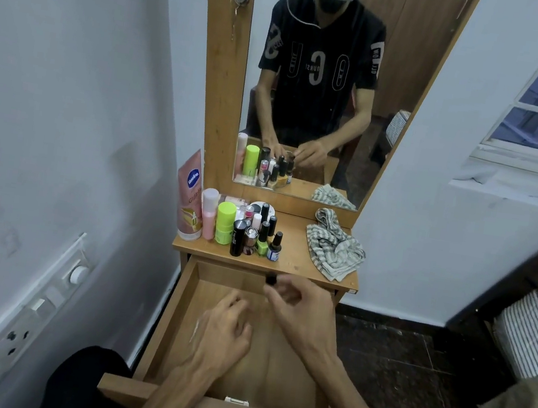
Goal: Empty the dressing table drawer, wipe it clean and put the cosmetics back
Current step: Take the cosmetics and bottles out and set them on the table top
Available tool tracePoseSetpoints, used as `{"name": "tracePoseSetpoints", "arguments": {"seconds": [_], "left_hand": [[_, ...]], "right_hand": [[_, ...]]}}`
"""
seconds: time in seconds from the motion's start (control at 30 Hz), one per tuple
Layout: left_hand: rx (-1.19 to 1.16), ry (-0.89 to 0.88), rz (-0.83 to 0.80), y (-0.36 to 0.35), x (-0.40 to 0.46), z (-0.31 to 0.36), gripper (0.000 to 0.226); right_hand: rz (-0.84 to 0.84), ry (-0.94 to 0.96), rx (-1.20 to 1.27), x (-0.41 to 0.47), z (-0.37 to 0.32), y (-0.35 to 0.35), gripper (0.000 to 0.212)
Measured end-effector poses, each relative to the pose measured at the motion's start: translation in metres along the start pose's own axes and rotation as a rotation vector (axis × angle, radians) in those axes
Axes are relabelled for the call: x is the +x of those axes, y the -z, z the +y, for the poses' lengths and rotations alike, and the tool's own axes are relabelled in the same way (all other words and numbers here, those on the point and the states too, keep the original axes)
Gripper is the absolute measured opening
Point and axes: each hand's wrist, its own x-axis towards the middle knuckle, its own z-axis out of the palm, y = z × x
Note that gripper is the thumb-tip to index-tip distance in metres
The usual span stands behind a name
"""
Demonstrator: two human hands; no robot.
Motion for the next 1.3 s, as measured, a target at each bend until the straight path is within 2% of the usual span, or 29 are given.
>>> {"name": "tracePoseSetpoints", "arguments": {"seconds": [0.07,0.17,0.47,0.67,0.83,0.93,1.03,1.17,1.23,1.3], "left_hand": [[0.001,0.003,-0.005,0.000,0.000,0.000,0.017],[0.002,0.019,-0.010,0.001,0.000,-0.001,0.016],[-0.005,0.047,-0.002,-0.001,0.001,-0.001,0.019],[-0.018,0.059,-0.015,-0.001,0.002,-0.001,0.017],[-0.017,0.070,-0.004,-0.003,0.002,-0.002,0.017],[-0.018,0.061,0.011,-0.004,0.002,-0.004,0.016],[-0.002,0.042,0.014,-0.005,0.002,-0.005,0.013],[-0.005,0.038,0.011,-0.007,0.002,-0.005,0.014],[-0.009,0.044,0.015,-0.007,0.002,-0.004,0.014],[-0.018,0.054,0.014,-0.007,0.003,-0.004,0.013]], "right_hand": [[0.122,-0.052,0.086,0.015,-0.010,-0.014,0.008],[0.196,-0.118,0.110,0.029,-0.011,-0.035,0.011],[0.267,-0.111,0.107,0.031,-0.015,-0.062,0.012],[0.257,-0.128,0.103,0.030,-0.010,-0.069,0.020],[0.280,-0.097,0.131,0.020,-0.012,-0.062,0.023],[0.345,-0.065,0.138,0.014,-0.008,-0.047,0.017],[0.425,-0.076,0.056,0.025,0.001,-0.022,0.009],[0.516,-0.119,-0.073,0.061,0.012,0.010,0.014],[0.484,-0.134,-0.154,0.085,0.017,0.022,0.025],[0.350,-0.128,-0.282,0.107,0.026,0.028,0.044]]}}
